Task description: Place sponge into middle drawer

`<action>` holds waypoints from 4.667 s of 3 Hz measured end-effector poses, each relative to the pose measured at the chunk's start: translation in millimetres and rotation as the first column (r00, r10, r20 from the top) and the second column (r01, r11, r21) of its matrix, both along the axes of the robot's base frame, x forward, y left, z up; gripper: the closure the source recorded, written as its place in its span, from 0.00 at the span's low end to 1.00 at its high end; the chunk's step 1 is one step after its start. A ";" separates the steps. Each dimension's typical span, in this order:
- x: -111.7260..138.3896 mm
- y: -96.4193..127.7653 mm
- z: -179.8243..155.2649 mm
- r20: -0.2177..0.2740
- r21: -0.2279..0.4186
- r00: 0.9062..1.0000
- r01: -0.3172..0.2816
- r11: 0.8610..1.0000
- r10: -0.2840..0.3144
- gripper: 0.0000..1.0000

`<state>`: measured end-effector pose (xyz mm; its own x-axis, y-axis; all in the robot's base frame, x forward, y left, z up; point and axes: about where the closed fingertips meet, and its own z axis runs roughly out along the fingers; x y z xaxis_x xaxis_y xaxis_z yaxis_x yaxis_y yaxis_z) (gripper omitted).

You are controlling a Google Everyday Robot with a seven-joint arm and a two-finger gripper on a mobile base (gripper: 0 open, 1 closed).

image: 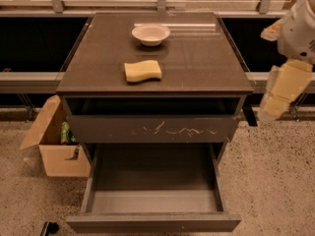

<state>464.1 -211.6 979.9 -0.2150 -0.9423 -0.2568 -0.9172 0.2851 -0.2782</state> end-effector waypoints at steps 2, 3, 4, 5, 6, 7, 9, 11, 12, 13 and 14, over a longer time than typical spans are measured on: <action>68.5 13.0 -11.5 0.074 0.222 0.996 0.028 0.975 -0.046 0.00; 92.2 38.2 -20.8 0.074 0.428 0.996 0.016 0.904 -0.053 0.00; 95.8 42.9 -22.8 0.074 0.431 0.996 0.006 0.902 -0.042 0.00; 110.1 60.6 -30.9 0.073 0.446 0.997 -0.033 0.894 0.001 0.00; 145.9 97.7 -47.2 0.095 0.487 0.995 -0.079 0.870 0.037 0.00; 164.7 117.3 -58.8 0.104 0.510 0.994 -0.089 0.856 0.041 0.00; 198.3 142.2 -79.1 0.118 0.557 0.993 -0.072 0.827 0.007 0.00; 223.3 165.3 -99.6 0.114 0.575 0.993 -0.075 0.814 0.011 0.00; 225.2 171.5 -103.4 0.116 0.564 0.993 -0.082 0.822 0.019 0.00; 232.3 183.4 -108.4 0.127 0.565 0.991 -0.104 0.818 0.039 0.00; 239.0 191.6 -118.2 0.121 0.576 0.992 -0.109 0.810 0.047 0.00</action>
Offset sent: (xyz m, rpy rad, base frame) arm 0.1086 0.0234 -0.0207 0.4441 -0.1044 -0.0715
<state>703.2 -20.0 861.6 -0.0926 -0.6233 -0.7765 -0.9210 0.3500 -0.1711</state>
